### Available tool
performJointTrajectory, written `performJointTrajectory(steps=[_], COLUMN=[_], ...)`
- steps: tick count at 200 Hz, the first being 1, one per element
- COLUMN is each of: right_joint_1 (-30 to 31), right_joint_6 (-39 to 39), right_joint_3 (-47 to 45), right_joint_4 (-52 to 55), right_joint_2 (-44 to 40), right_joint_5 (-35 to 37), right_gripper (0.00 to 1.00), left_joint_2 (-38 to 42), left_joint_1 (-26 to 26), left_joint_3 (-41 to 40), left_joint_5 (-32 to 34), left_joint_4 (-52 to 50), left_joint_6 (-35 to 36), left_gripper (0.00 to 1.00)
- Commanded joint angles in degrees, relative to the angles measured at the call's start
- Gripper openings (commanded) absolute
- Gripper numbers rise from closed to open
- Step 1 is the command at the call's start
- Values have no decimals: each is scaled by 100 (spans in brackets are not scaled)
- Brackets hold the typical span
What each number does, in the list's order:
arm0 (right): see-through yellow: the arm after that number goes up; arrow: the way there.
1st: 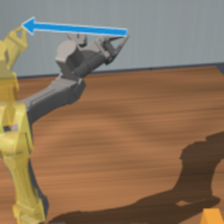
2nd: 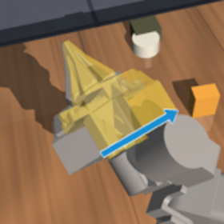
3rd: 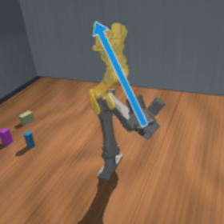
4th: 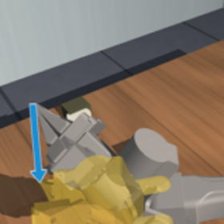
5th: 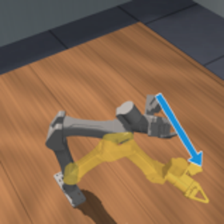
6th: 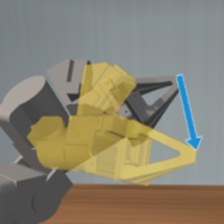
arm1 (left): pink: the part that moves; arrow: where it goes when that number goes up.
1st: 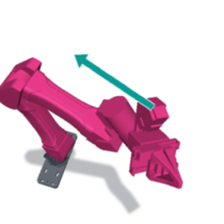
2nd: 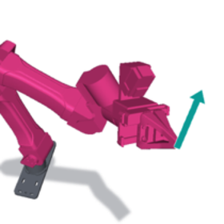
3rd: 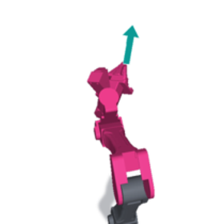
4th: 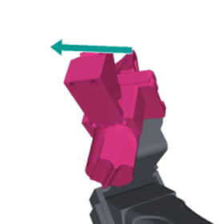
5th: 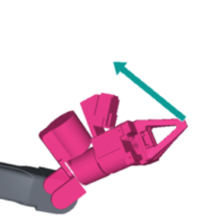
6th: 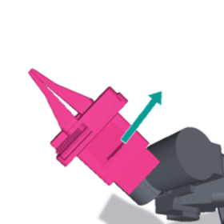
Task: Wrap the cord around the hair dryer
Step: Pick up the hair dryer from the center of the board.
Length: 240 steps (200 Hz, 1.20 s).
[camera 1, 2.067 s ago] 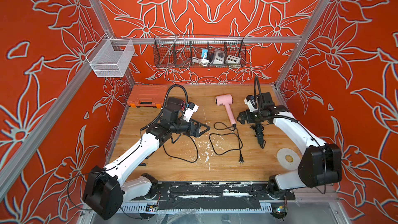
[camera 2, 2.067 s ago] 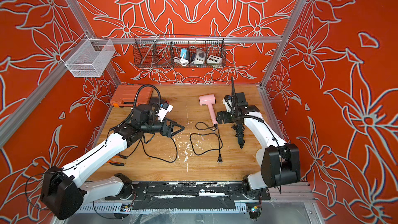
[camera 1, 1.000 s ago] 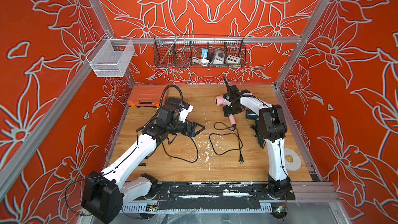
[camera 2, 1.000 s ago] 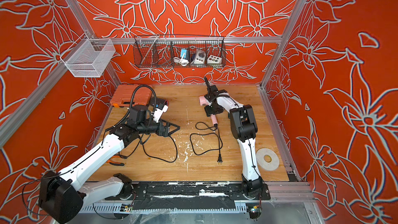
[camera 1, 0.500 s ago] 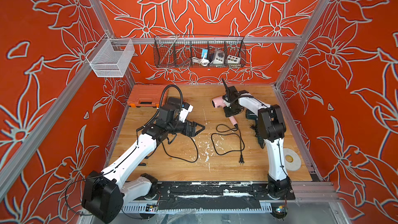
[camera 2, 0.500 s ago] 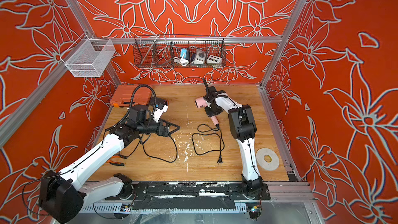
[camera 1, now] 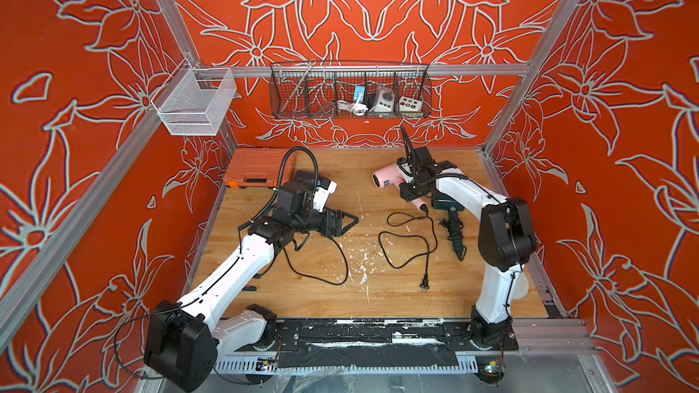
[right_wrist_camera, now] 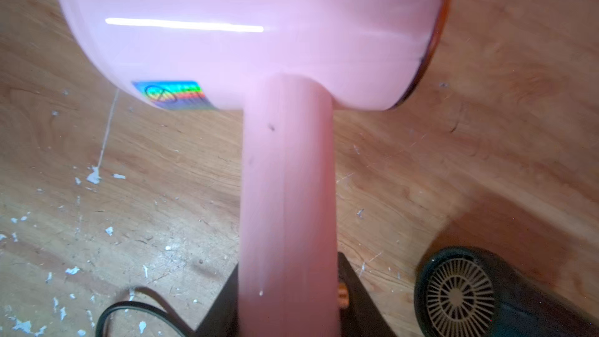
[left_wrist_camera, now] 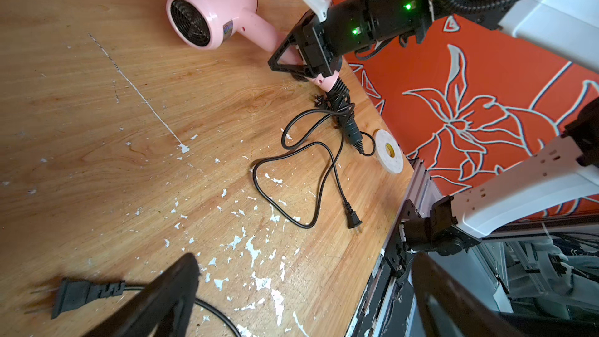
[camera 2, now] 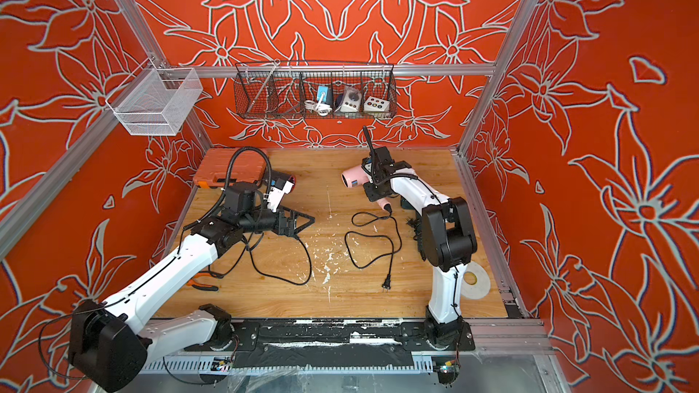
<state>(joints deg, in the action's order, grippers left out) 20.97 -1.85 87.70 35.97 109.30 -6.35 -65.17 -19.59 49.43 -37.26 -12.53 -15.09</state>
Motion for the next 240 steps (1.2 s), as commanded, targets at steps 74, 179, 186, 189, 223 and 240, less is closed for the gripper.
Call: performJointTrajectory(steps=[74,179,186,189,223,240], right_joint_1=[47,72,81,89,329,556], right_joint_6=[-1665,-3397,-3430,-3448,-3672,-3813], right_joint_3=[-2145,-3274,-3238,-3220,-3080,-3000], right_joint_4=[-2280,-2549,-2465,-2434,-2119,-1991], right_joint_2=[-2285,-4953,-5016,-5034,-5210,-5191], right_joint_5=[-655,-2552,-2639,-2677,-2872,-2797], right_gripper=[0,0,0,0,0,0], left_joint_2=[-116,-687,-700,-715,-865,-925], left_joint_1=[456,668,667,667,659,628], left_joint_3=[596,1696,1731,1743,1881,1962], left_joint_5=[-158,-2605,-2713,-2745,-3126,-3132], left_joint_4=[170,229,254,260,311,183], left_joint_6=[-73,325,310,304,196,241], left_gripper=[99,100,100,100,99,99])
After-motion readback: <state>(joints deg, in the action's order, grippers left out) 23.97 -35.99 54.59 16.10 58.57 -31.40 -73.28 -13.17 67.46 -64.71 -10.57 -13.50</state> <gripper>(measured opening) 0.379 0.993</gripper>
